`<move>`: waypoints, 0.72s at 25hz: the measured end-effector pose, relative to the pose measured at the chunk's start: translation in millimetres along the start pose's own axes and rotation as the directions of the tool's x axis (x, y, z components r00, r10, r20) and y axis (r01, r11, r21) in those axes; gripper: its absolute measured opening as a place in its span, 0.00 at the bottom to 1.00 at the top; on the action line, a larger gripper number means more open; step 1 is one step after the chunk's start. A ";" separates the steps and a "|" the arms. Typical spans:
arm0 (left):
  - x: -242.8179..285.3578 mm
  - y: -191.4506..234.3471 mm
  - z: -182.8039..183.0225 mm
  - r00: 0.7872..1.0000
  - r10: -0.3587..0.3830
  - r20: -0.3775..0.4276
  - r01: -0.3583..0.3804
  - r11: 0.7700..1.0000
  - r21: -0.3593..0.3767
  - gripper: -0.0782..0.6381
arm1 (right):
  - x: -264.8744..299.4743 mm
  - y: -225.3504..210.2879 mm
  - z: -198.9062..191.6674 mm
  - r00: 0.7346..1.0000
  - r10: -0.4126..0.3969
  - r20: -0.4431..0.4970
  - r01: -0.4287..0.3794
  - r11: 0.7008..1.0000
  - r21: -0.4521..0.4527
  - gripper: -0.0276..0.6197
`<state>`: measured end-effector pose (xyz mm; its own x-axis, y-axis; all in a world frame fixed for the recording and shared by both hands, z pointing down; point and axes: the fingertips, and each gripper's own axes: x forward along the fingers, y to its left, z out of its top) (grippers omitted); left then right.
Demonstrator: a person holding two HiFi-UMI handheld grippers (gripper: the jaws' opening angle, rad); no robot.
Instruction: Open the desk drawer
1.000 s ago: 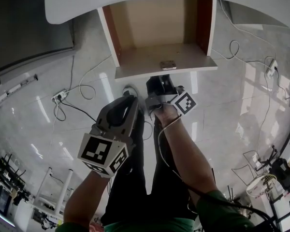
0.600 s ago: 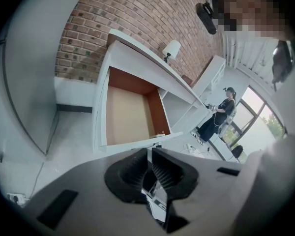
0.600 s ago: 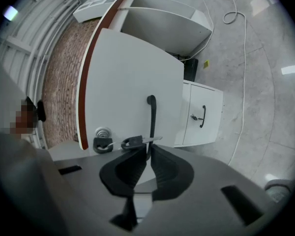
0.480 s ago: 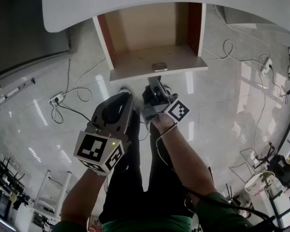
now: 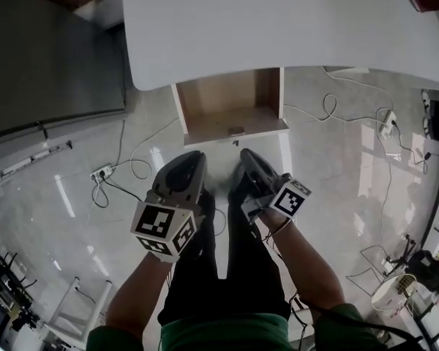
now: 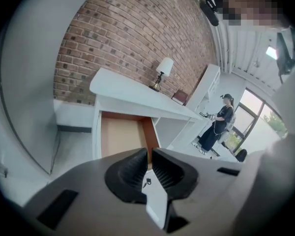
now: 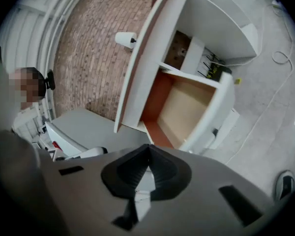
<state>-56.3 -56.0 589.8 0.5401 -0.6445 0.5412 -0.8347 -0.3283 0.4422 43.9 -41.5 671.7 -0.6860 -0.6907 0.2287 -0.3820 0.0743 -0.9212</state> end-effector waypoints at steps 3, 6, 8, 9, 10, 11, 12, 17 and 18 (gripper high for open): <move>-21.3 -10.2 52.6 0.997 0.025 0.066 -0.026 1.000 0.010 0.14 | -3.4 66.1 57.2 0.998 0.052 0.042 -0.048 0.994 -0.098 0.05; -46.6 -23.7 119.2 0.986 0.050 0.158 -0.055 0.998 0.030 0.14 | -8.4 135.4 103.5 0.995 0.082 0.053 -0.070 0.978 -0.196 0.05; -66.7 -29.6 173.2 0.967 0.067 0.247 -0.083 0.995 0.055 0.14 | -9.1 178.3 129.0 0.994 0.091 0.058 -0.071 0.957 -0.283 0.05; -77.5 -31.9 200.9 0.954 0.072 0.292 -0.096 0.993 0.070 0.14 | -8.1 199.4 141.1 0.993 0.098 0.066 -0.071 0.940 -0.333 0.05; -88.6 -34.6 227.5 0.940 0.072 0.334 -0.107 0.991 0.086 0.14 | -6.5 220.9 152.9 0.991 0.109 0.076 -0.072 0.921 -0.382 0.05; -99.7 -38.5 252.1 0.926 0.070 0.370 -0.116 0.988 0.104 0.14 | -5.1 243.0 164.6 0.988 0.123 0.089 -0.074 0.900 -0.430 0.05; -110.8 -43.8 274.2 0.913 0.066 0.402 -0.125 0.985 0.122 0.14 | -4.3 265.7 176.3 0.985 0.139 0.102 -0.074 0.876 -0.477 0.05; -165.1 -83.8 350.1 0.855 0.032 0.518 -0.159 0.966 0.203 0.14 | -13.7 383.8 227.4 0.963 0.217 0.159 -0.038 0.694 -0.719 0.05; -174.9 -92.5 361.2 0.843 0.021 0.537 -0.157 0.965 0.210 0.14 | -17.4 408.5 235.2 0.959 0.230 0.168 -0.019 0.640 -0.768 0.05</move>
<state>-112.3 -162.4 195.9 0.3806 -0.9211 0.0818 -0.9130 -0.3602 0.1915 45.5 -168.3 217.4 -0.6417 -0.7657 -0.0450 -0.7069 0.6132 -0.3526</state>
